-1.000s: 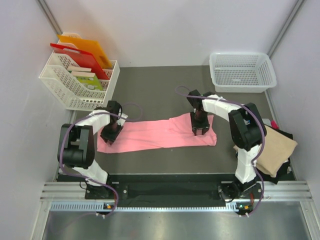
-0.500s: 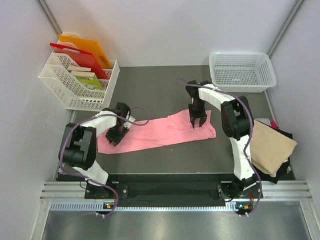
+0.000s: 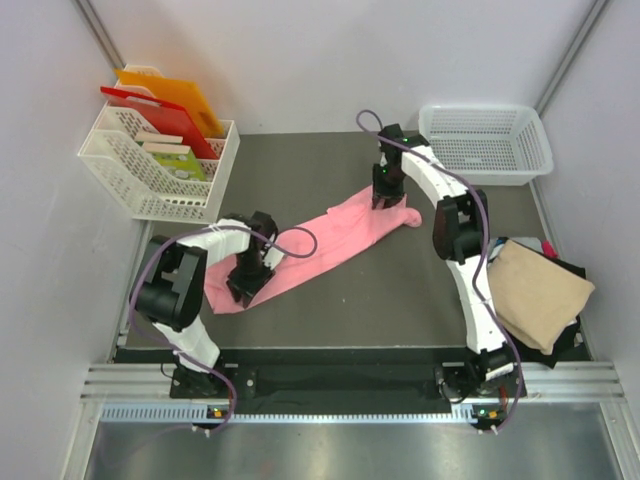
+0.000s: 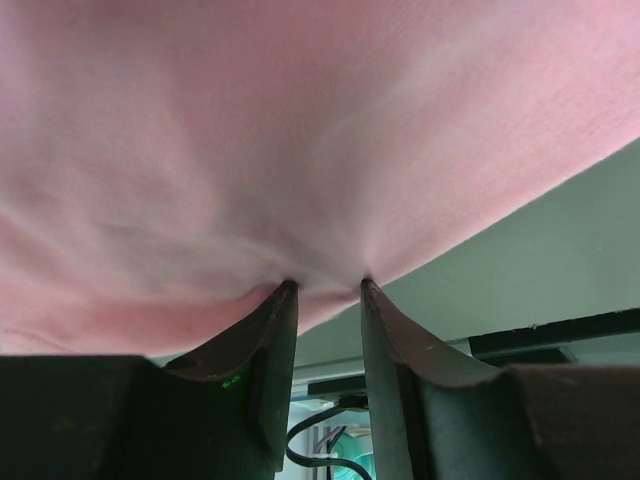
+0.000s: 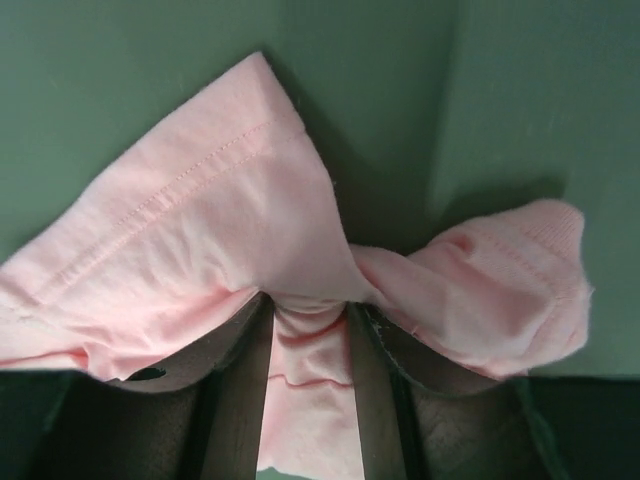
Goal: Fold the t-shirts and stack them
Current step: Rotate the tshirt 45 degrees
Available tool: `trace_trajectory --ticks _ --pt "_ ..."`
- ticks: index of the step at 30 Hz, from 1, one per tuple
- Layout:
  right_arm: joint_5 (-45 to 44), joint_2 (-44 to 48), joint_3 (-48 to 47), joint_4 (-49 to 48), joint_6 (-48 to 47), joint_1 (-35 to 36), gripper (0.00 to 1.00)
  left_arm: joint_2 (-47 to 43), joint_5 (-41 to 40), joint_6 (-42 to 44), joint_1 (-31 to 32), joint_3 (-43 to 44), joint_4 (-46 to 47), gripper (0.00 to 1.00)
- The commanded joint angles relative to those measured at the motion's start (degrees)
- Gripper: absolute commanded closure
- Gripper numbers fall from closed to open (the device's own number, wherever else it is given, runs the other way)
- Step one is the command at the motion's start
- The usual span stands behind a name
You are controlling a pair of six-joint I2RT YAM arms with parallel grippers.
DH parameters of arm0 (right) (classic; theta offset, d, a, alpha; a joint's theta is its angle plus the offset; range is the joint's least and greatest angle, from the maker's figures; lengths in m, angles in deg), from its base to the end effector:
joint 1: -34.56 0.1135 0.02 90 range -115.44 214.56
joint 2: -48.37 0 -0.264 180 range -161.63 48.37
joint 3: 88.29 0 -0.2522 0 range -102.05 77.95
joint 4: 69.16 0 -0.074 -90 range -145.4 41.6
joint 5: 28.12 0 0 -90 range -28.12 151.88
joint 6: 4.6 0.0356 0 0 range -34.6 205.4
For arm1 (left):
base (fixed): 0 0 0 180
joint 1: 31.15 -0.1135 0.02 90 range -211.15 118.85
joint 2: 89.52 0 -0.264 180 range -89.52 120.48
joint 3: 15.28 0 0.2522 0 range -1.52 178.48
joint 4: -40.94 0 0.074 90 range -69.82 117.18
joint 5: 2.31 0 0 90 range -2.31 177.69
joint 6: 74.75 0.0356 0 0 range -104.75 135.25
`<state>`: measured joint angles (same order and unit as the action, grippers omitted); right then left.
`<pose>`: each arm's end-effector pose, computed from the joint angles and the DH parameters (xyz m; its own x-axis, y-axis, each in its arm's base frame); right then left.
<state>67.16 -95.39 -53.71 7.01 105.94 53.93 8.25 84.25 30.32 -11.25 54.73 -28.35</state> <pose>0.4841 0.1737 0.1714 -0.9753 0.0274 -0.2190 -0.0120 0.9842 0.1767 0.2503 -0.0883 0.1489 -0.8109 0.5696 0.1340 0.5774 0.8161 0.0256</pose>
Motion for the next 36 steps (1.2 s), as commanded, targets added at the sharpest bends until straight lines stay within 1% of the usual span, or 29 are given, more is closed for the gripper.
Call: trace_trajectory --ticks 1,3,4,6,7,9,11,12,13,16,17,18,19,20,23,25,26,27,30,33,36 --pt "1.84 -3.99 0.42 -14.77 -1.98 -3.29 0.63 2.24 2.73 0.31 0.31 2.55 -1.51 0.63" --pt "0.79 -2.06 2.01 -16.17 -3.74 -3.2 0.62 2.85 3.09 0.31 0.75 3.86 -1.78 0.63" --pt "0.35 -1.87 2.1 -16.79 -4.01 -3.2 0.62 3.29 5.61 0.05 1.28 4.48 -2.13 0.63" --pt "-0.53 -3.53 -0.87 -15.66 -3.92 -3.82 0.62 4.0 6.6 -0.13 2.16 6.58 -2.39 0.63" --pt "-0.53 -4.41 -4.97 -13.74 -3.58 -4.08 0.62 4.78 7.04 -0.22 3.2 7.38 -2.48 0.63" --pt "-0.97 -4.77 -7.03 -11.97 -2.26 -4.78 0.62 5.75 8.01 -0.22 4.26 10.01 -3.18 0.63" --pt "-2.98 -2.94 -3.54 -10.73 -1.29 -4.7 0.63 7.34 9.06 -0.39 5.41 12.55 -4.06 0.63" --pt "-3.95 -0.14 0.92 -10.47 -1.29 -4.7 0.62 7.86 9.85 -0.57 5.5 13.35 -4.32 0.64" --pt "-6.92 1.54 3.22 -9.6 -1.98 -3.83 0.56 7.95 10.55 -0.66 5.41 13.97 -4.67 0.64" --pt "-14.74 8.39 12.36 -7.75 -3.21 -1.98 0.52 6.82 10.91 -0.83 5.5 14.68 -5.03 0.64" --pt "-15.81 11.98 14.56 -7.74 -3.31 -1.71 0.5 6.2 10.13 -0.75 5.41 14.59 -5.81 0.64" --pt "-16.7 13.58 17.98 -7.83 -3.57 -1.54 0.47 4.98 9.86 -0.57 5.24 14.5 -6.17 0.64" --pt "-18.71 15.08 18.97 -7.4 -3.75 -1.45 0.47 4.01 9.6 -0.31 4.97 14.33 -6.61 0.64" --pt "-19.68 17.35 19.5 -7.13 -3.75 -1.45 0.46 3.04 9.16 -0.13 4.62 14.15 -7.22 0.64" --pt "-19.87 20.01 19.34 -5.82 -3.84 -1.18 0.46 -1.79 5.74 1.27 2.34 12.84 -8.54 0.64" --pt "-18.47 20.36 17.4 -4.76 -3.66 -0.05 0.45 -4.95 1.36 3.12 -0.99 11.44 -8.63 0.64" --pt "-17.85 20.1 16.7 -4.41 -3.66 0.48 0.45 -5.75 0.64 3.73 -2.4 11.17 -8.81 0.64" --pt "-17.24 19.93 15.48 -4.23 -3.66 1.01 0.45 -6.8 0.28 5.13 -5.54 11.16 -9.07 0.64" --pt "-15.3 18.17 14.06 -3.97 -2.96 3.12 0.45 -7.86 -0.95 7.24 -10.39 10.2 -10.56 0.64" --pt "-13.98 15.89 13.45 -4.84 -2.34 4.61 0.45 -10.22 -3.85 7.69 -11.37 6.78 -8.03 0.64" --pt "-12.58 13.78 12.48 -5.81 -1.9 4.79 0.46 -10.77 -3.41 5.42 -11.38 4.66 -3.28 0.64"
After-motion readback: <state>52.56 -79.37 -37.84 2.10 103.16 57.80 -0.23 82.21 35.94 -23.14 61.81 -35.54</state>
